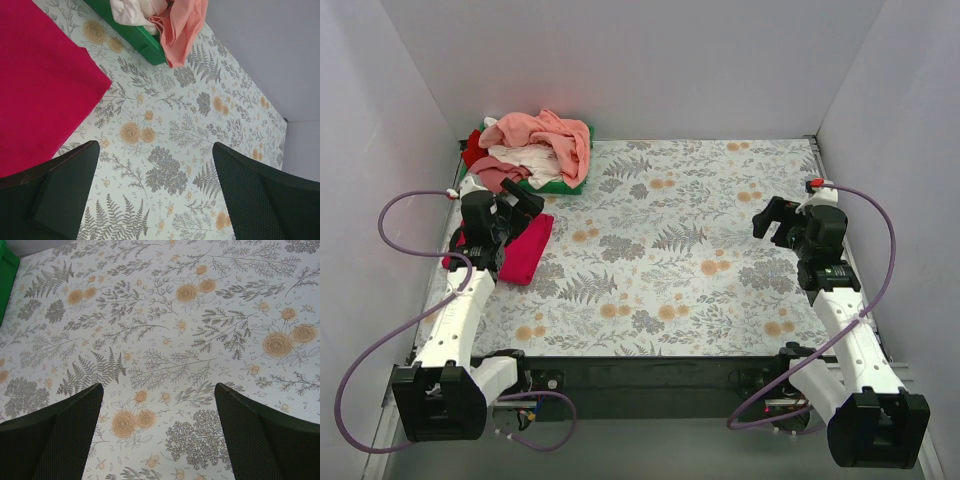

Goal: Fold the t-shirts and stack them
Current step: Grab the tshirt from the pile, then move the tshirt to the center of the board, then flatten the tshirt out

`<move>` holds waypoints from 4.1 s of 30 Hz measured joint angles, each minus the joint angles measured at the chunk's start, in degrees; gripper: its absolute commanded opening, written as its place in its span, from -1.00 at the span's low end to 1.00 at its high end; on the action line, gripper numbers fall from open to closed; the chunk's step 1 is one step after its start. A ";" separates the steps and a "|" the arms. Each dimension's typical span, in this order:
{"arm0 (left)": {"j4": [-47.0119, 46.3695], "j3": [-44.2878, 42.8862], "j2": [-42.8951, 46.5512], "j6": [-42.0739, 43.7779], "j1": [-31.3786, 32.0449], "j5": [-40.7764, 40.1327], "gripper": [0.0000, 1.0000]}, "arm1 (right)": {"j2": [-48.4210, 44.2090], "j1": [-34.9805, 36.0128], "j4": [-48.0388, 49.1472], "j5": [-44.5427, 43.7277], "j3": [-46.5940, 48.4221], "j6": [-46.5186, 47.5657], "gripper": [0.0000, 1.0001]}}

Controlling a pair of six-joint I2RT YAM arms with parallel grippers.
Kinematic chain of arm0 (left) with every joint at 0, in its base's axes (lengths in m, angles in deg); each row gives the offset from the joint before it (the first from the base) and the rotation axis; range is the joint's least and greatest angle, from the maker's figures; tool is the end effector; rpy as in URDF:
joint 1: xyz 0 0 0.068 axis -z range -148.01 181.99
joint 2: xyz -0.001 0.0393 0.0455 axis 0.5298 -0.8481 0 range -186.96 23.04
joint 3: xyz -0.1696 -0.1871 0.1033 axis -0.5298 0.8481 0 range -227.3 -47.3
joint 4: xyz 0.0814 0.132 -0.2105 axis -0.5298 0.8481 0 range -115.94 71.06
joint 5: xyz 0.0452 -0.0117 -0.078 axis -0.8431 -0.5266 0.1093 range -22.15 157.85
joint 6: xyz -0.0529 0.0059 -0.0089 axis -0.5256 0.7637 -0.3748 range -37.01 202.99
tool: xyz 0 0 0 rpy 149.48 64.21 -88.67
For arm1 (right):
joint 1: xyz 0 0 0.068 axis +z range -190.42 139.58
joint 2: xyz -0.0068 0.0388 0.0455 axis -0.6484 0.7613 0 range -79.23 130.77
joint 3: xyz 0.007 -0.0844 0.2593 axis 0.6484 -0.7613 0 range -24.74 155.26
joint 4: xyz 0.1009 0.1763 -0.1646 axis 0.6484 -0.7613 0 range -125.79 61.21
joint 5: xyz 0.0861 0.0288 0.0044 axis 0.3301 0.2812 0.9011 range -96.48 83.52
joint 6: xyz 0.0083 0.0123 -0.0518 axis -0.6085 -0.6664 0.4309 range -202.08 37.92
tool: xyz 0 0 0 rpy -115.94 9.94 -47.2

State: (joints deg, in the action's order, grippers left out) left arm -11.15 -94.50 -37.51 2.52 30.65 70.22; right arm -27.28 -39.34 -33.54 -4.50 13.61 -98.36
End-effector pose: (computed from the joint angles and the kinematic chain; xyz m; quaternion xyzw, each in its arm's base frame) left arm 0.2390 0.0042 0.2935 -0.5535 0.6552 -0.3410 0.3849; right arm 0.2134 0.0053 0.2875 0.0972 0.8049 0.1021 0.5764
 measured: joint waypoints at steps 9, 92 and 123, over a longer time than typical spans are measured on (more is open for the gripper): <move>0.39 -9.22 -10.69 1.62 0.00 -3.32 0.93 | -2.05 0.00 -0.24 0.31 -0.76 -0.15 0.97; -29.75 -59.60 -33.59 -2.99 22.21 46.10 -1.00 | -15.26 -0.22 -0.26 0.96 -1.22 -0.63 0.97; -5.09 8.61 -15.52 2.69 37.55 4.42 0.65 | -9.97 -0.28 -7.58 -0.52 -9.60 -7.67 0.97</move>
State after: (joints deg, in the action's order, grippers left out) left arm -16.24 -85.88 -53.03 5.21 68.20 74.64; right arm -37.25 -39.62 -41.13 -5.02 4.01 -106.03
